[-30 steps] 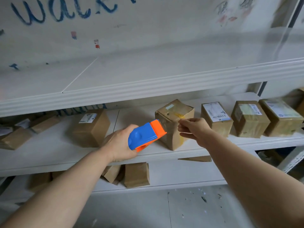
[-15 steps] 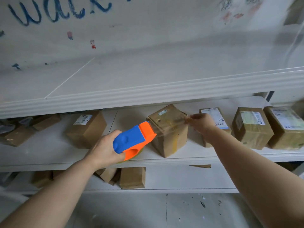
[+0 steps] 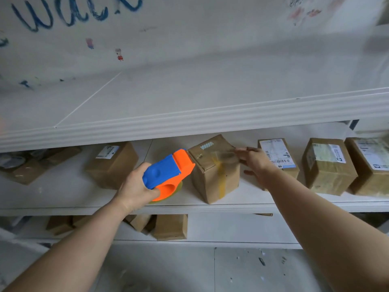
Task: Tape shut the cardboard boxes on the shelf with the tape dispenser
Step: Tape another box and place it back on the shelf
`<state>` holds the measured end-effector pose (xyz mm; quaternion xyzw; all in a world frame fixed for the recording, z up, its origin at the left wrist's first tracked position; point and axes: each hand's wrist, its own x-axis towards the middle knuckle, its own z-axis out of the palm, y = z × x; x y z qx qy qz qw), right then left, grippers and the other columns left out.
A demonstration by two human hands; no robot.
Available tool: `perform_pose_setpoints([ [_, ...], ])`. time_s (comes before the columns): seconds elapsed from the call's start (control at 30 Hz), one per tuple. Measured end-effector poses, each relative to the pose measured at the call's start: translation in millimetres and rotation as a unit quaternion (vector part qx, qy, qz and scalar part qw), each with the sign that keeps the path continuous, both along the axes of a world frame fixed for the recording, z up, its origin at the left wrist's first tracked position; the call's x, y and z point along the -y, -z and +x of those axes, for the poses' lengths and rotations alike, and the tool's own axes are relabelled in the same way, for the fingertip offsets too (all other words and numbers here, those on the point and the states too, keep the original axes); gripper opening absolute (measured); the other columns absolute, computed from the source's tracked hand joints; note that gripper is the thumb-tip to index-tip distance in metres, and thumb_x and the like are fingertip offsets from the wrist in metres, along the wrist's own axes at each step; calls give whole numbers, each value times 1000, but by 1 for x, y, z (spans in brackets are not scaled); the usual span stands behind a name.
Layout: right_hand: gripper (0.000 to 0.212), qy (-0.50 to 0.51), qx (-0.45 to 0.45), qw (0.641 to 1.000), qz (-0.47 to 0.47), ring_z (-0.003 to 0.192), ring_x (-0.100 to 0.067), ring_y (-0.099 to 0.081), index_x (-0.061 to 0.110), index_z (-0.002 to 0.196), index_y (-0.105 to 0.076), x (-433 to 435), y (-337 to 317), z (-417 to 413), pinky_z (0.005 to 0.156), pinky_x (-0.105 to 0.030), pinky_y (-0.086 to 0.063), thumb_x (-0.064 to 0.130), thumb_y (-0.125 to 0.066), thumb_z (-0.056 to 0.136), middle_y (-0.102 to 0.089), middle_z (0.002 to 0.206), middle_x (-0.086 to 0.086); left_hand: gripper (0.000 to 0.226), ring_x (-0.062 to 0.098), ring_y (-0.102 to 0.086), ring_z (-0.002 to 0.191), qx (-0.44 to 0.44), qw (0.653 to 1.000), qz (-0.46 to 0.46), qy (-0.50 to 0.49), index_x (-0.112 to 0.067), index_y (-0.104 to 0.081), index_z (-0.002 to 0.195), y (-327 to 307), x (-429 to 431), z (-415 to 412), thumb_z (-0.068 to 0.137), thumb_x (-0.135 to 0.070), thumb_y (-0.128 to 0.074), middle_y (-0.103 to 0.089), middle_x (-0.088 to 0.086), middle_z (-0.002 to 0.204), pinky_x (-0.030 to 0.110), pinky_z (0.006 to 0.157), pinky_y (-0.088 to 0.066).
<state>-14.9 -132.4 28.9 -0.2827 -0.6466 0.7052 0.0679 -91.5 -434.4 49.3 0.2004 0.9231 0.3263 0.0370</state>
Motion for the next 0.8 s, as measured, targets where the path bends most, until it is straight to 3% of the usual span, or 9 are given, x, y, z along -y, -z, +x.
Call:
perform_pose_setpoints([
  [0.07,23,-5,20,1000,-7,113,-26,-61,16,107,-66,3,1,3,87,-39,-38,30,-63,89,-68,116,-3,29,14,-39,56,10,1000,13,-2,-19,-50,79,2,-1,-1,60,-5,-66,-46,-3,64,27,54,-34],
  [0.2,19,-34,38,999,-18,103,-20,-64,20,110,-60,9,0,10,100,-52,-39,29,-56,94,-68,108,8,30,15,-37,57,22,999,33,1,-12,-50,81,4,-3,-4,52,-13,-61,-44,-1,65,27,54,-33],
  [0.33,20,-28,43,998,-28,95,-18,-68,19,112,-59,15,2,16,95,-51,-40,29,-53,96,-74,89,10,31,12,-36,54,20,998,47,20,-12,-50,78,6,5,-9,49,-14,-59,-43,-1,63,27,54,-32],
  [0.47,12,34,18,999,-4,89,-12,-65,15,93,-65,21,2,16,86,-42,-41,27,-64,90,-71,91,3,32,6,-40,51,14,998,38,50,-17,-53,80,2,17,-14,49,-13,-58,-47,-7,62,24,52,-34],
  [0.63,17,111,-12,993,35,63,-15,-52,10,74,-64,27,-2,8,69,-32,-45,21,-72,83,-59,68,-3,39,0,-52,62,-5,996,65,59,-28,-53,85,-13,22,-20,49,-14,-58,-57,-6,75,9,52,-37],
  [0.8,16,126,-17,989,69,76,-17,-58,8,81,-68,27,-3,5,78,-33,-45,23,-73,83,-64,70,0,45,4,-54,68,-10,996,49,73,-34,-54,90,-21,31,-29,50,-15,-61,-60,-7,81,17,57,-39],
])
